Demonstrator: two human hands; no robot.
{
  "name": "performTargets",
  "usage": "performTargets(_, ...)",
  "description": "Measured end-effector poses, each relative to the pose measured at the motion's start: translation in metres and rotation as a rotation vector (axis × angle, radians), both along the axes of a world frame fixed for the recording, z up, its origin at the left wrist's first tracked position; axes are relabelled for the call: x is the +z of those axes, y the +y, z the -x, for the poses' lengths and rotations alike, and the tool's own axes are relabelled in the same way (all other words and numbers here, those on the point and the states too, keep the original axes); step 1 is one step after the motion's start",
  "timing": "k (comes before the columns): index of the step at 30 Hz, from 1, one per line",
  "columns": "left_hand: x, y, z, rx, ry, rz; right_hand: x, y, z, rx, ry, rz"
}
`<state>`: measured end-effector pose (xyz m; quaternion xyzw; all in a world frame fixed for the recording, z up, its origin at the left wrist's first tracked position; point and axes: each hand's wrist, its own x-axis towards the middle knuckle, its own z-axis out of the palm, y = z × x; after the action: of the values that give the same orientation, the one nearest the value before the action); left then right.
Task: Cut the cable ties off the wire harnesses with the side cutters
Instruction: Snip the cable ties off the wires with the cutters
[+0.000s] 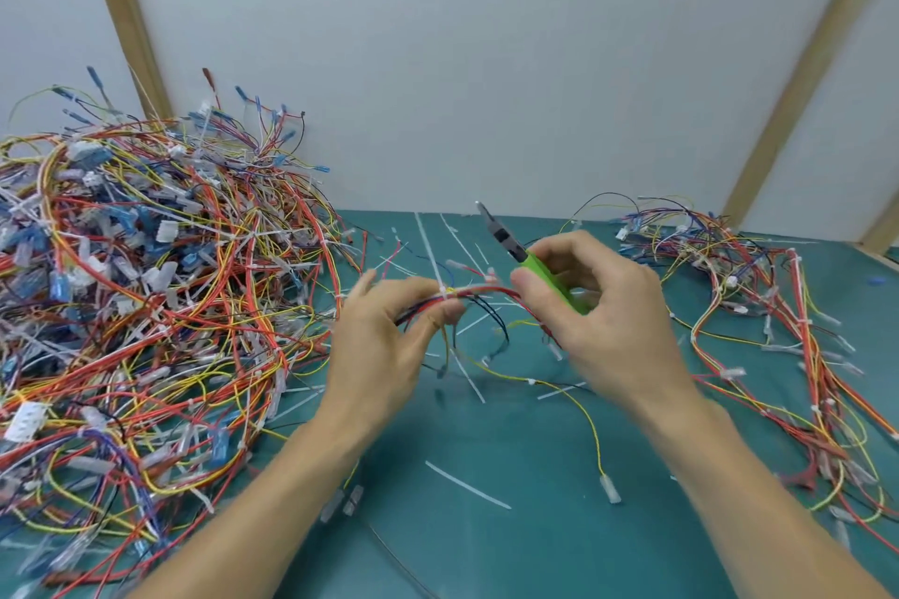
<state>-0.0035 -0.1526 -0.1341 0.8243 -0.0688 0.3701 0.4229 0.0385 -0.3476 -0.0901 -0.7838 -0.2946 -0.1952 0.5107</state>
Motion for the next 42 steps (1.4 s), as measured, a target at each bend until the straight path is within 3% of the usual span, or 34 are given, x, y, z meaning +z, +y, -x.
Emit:
performTargets(3,-0.010,-0.015,-0.002,-0.085,0.025,-0.124,-0.004,0.008,0.005,0.067,0.063,-0.088)
performTargets(7,-0.011,-0.021,-0.002,-0.091,0.000,-0.255,-0.008,0.004,-0.001,0.088,0.115,0.114)
performTargets(12,-0.012,-0.013,-0.002,-0.089,0.110,-0.029,-0.011,0.001,-0.007,0.235,0.271,0.063)
performTargets(18,-0.013,-0.007,-0.005,-0.135,0.226,0.087,-0.023,0.006,-0.011,0.174,0.310,0.042)
performTargets(23,-0.008,0.007,-0.005,-0.135,0.284,0.169,-0.011,-0.008,-0.015,0.092,0.240,0.077)
performTargets(29,-0.003,0.004,-0.002,-0.009,0.225,0.062,-0.001,-0.030,-0.023,0.089,0.249,0.343)
performTargets(42,-0.001,-0.006,0.002,0.042,0.090,-0.163,0.007,-0.032,-0.019,0.060,0.083,0.472)
